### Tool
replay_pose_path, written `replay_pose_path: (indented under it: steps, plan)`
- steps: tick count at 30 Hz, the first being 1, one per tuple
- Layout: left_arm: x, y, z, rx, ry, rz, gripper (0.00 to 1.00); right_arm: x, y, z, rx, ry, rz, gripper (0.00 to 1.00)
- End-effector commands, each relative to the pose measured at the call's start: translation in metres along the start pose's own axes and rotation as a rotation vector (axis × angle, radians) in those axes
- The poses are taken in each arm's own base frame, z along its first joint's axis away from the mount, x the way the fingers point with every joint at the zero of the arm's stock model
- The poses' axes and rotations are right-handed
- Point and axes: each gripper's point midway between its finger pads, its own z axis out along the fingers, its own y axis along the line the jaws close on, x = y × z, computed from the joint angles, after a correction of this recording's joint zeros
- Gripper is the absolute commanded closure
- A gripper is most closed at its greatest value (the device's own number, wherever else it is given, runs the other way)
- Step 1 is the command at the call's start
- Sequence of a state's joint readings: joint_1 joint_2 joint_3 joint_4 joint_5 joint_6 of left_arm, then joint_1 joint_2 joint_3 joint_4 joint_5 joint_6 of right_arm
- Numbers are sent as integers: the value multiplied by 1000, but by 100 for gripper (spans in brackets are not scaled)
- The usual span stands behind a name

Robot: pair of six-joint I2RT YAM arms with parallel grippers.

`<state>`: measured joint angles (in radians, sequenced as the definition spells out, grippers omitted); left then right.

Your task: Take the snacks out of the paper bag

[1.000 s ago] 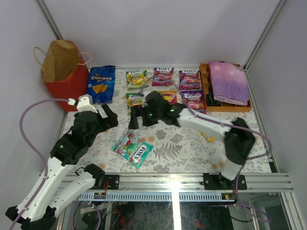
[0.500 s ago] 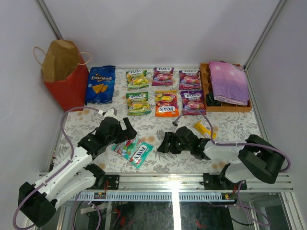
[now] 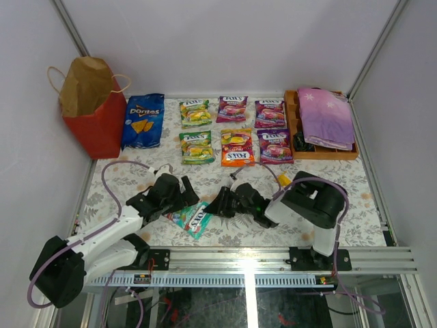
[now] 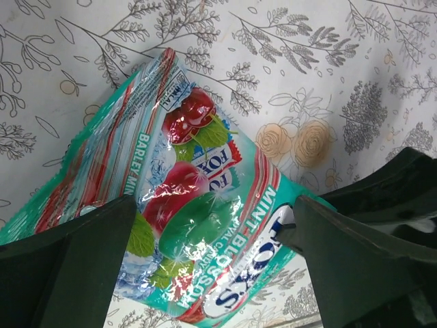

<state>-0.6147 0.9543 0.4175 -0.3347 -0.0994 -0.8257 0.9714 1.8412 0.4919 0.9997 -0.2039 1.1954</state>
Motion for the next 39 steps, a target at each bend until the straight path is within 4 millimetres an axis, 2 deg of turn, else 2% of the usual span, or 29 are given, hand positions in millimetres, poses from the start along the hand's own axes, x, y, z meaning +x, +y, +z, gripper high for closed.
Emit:
replay_pose_path:
  steps: [1, 5, 7, 10, 14, 16, 19, 22, 24, 25, 26, 29, 34, 37, 38, 39]
  plan:
    - [-3, 7, 14, -24, -54, -37, 0, 20, 0, 26, -2, 66, 54, 68]
    - [-13, 24, 18, -95, -117, -61, 0, 16, 11, 49, -17, 79, 70, 93]
    - [-23, 29, 18, -104, -146, -80, 0, 10, 15, 60, -6, 73, 51, 99]
    - [-56, 22, 10, -68, -212, -126, 0, -3, 28, 78, 1, 69, -2, 100]
    - [-114, -2, -22, -5, -358, -160, 0, -21, 48, 102, -11, 123, -65, 100]
    - [-136, -3, -38, -7, -427, -168, 0, -30, 58, 113, -14, 175, -112, 100]
    - [-158, 3, -55, -21, -492, -183, 0, -39, 61, 122, 22, 253, -189, 100]
    - [-168, 15, -57, -46, -504, -198, 0, -49, 62, 130, 55, 332, -276, 99]
    - [-169, 18, -53, -42, -495, -209, 0, -57, 62, 133, 75, 373, -319, 98]
    - [-168, 19, -49, -42, -490, -213, 0, -65, 71, 138, 64, 374, -350, 98]
    - [-167, 21, -46, -50, -489, -217, 0, -69, 71, 140, 64, 387, -372, 97]
    - [-165, 31, -37, -83, -492, -227, 0, -81, 70, 147, 65, 389, -363, 96]
    - [-164, 32, -31, -82, -487, -240, 0, -91, 92, 173, -21, 415, -365, 91]
    - [-162, 37, -32, -95, -495, -249, 0, -102, 106, 185, -59, 397, -392, 77]
    - [-161, 39, -32, -100, -498, -252, 0, -104, 108, 188, -68, 390, -398, 70]
    - [-159, 41, -33, -103, -502, -256, 0, -106, 111, 189, -79, 384, -404, 57]
